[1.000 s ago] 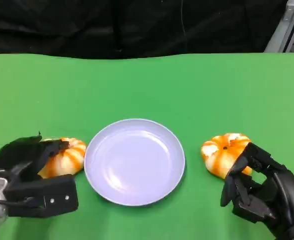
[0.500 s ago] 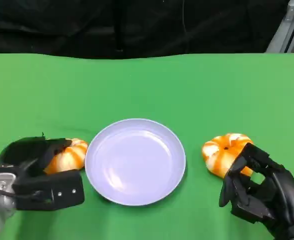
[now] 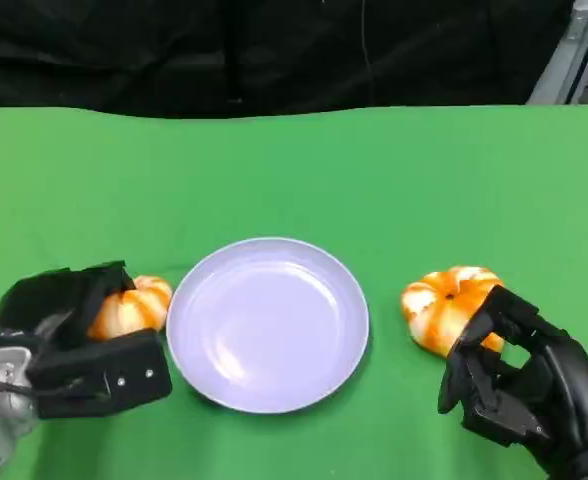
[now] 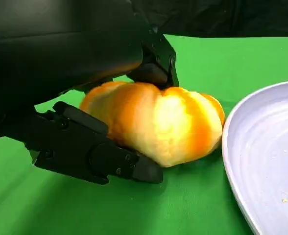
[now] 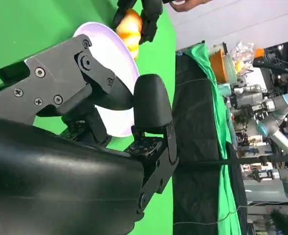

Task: Grasp the bread from the table and place it into the plate.

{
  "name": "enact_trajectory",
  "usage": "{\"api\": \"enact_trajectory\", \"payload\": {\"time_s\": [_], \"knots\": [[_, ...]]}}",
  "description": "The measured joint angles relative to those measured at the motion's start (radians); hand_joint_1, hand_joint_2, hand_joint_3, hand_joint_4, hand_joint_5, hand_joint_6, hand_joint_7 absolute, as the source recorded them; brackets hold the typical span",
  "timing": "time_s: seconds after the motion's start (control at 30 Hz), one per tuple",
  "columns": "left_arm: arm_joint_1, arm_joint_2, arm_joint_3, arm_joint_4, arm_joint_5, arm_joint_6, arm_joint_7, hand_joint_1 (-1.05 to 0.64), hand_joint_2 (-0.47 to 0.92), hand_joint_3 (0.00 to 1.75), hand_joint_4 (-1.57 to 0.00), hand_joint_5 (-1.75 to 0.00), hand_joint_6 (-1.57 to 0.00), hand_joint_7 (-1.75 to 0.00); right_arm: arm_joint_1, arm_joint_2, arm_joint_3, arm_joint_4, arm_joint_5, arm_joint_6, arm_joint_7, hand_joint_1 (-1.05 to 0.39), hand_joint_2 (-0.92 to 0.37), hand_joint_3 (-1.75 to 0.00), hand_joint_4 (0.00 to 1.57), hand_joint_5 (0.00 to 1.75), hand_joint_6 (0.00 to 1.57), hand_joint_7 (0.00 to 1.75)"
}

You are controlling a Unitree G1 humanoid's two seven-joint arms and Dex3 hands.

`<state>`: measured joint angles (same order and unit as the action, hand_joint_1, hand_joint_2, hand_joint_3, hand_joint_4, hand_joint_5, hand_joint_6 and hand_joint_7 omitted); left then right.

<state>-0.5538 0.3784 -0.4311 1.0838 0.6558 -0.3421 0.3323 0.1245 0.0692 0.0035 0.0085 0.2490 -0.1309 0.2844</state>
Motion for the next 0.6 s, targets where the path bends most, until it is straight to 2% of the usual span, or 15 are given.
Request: {"api": "enact_trajectory", "payload": {"time_s": [0.17,0.3,0.4,0.53,0.6], "knots": [[0.011,0.009,0.009,-0.045,-0.01,0.004,0.005,-0.03,0.92,0.15,-0.5,-1.75,-0.39,-1.67,0.0,-0.001,0.0,0.0,0.0,0.0,0.0,-0.1,-0.57,-1.18,0.84,1.75,0.63,1.72],[0.018,0.015,0.035,-0.111,-0.026,0.019,0.005,-0.02,0.92,0.23,-0.52,-1.75,-0.41,-1.73,0.001,-0.001,-0.001,-0.002,0.0,0.002,0.0,-0.1,-0.57,-1.18,0.84,1.75,0.63,1.72],[0.026,0.021,0.053,-0.17,-0.032,0.013,0.007,-0.02,0.92,0.31,-0.54,-1.75,-0.5,-1.66,0.002,-0.001,0.0,-0.003,-0.001,0.002,0.0,-0.11,-0.56,-1.18,0.84,1.75,0.62,1.73],[0.043,0.024,0.071,-0.268,-0.03,0.0,0.006,-0.03,0.92,0.28,-0.54,-1.75,-0.54,-1.63,0.002,-0.001,-0.001,-0.003,0.0,0.002,0.0,-0.11,-0.57,-1.18,0.84,1.75,0.62,1.73],[0.046,0.024,0.071,-0.308,-0.027,-0.009,0.006,-0.02,0.92,0.29,-0.57,-1.75,-0.62,-1.53,0.002,-0.001,0.0,-0.003,-0.001,0.002,0.0,-0.11,-0.57,-1.18,0.84,1.75,0.62,1.73]]}}
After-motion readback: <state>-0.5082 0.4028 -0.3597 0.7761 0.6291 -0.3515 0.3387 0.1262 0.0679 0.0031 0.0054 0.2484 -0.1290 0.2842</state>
